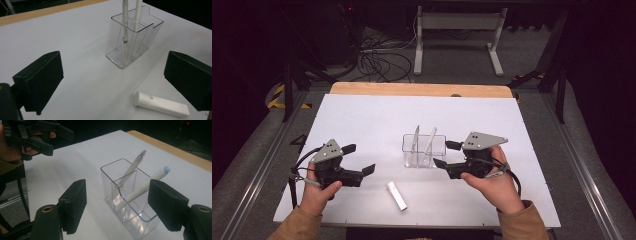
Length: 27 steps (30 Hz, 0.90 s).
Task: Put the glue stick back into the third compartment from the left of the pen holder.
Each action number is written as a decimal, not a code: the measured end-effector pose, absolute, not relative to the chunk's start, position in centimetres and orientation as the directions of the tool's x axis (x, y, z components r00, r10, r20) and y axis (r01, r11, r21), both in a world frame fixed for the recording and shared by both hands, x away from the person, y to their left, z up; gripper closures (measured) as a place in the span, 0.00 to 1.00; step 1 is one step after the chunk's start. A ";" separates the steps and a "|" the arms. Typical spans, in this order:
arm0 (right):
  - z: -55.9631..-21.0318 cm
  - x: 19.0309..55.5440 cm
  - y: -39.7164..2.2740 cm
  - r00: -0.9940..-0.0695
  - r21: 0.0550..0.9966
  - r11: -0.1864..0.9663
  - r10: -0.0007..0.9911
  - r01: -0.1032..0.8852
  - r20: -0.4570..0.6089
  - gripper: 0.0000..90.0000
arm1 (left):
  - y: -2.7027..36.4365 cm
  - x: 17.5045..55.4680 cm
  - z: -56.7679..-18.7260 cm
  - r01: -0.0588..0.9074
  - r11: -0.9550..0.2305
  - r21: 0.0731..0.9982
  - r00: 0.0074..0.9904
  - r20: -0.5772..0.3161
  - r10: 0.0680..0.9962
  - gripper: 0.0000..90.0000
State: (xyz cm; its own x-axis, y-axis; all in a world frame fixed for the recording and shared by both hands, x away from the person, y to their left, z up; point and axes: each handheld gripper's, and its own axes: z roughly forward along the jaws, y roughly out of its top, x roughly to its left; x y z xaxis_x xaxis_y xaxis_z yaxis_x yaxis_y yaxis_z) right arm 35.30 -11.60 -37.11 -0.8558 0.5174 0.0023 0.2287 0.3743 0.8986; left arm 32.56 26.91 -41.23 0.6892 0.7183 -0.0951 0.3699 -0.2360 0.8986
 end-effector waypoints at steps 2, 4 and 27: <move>-37.3 35.2 -11.2 -0.859 0.897 0.376 0.512 0.231 0.006 0.35 | 27.0 32.6 -41.2 0.367 -0.248 0.897 0.695 -0.087 0.713 0.02; -37.4 35.1 -10.8 -0.862 0.895 0.377 0.508 0.237 0.015 0.35 | 27.1 32.7 -41.3 0.371 -0.244 0.896 0.698 -0.096 0.710 0.01; -38.8 34.5 -8.1 -0.880 0.871 0.416 0.473 0.262 0.039 0.35 | 27.2 32.6 -41.2 0.369 -0.256 0.893 0.700 -0.086 0.709 0.01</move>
